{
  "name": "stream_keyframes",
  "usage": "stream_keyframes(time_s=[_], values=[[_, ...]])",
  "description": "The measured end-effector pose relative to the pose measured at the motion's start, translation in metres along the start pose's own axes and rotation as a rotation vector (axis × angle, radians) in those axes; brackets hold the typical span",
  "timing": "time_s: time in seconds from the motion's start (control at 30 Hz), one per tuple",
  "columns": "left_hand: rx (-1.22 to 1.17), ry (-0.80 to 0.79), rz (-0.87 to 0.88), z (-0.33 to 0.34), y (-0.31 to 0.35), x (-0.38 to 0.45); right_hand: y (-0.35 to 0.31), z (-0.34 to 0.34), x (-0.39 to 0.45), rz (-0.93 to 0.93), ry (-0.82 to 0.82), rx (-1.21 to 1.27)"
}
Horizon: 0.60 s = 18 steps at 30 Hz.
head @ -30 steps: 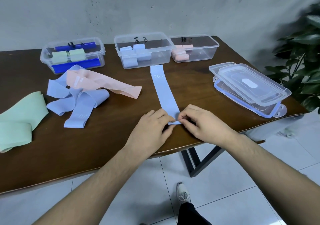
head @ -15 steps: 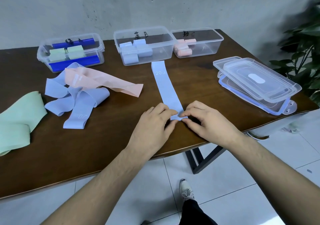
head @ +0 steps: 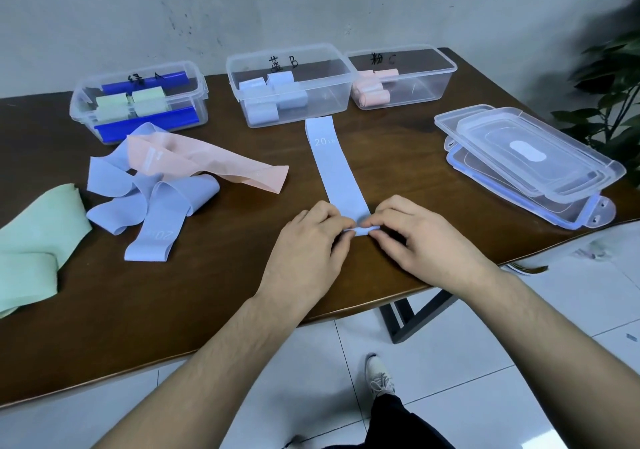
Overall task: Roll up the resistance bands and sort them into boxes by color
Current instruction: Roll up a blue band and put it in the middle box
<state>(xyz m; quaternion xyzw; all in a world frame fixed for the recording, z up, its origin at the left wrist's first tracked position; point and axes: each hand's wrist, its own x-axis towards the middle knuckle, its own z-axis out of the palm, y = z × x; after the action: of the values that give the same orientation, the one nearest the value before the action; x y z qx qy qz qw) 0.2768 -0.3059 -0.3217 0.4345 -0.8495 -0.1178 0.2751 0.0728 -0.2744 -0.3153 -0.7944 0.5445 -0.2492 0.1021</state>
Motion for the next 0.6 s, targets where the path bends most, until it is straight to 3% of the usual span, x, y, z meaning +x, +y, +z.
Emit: stream_keyframes(time_s=[0.6], values=[[0.092,-0.020,-0.014,0.002,0.001,0.004,0.008,-0.005,0.018,-0.047,-0.073,-0.043]])
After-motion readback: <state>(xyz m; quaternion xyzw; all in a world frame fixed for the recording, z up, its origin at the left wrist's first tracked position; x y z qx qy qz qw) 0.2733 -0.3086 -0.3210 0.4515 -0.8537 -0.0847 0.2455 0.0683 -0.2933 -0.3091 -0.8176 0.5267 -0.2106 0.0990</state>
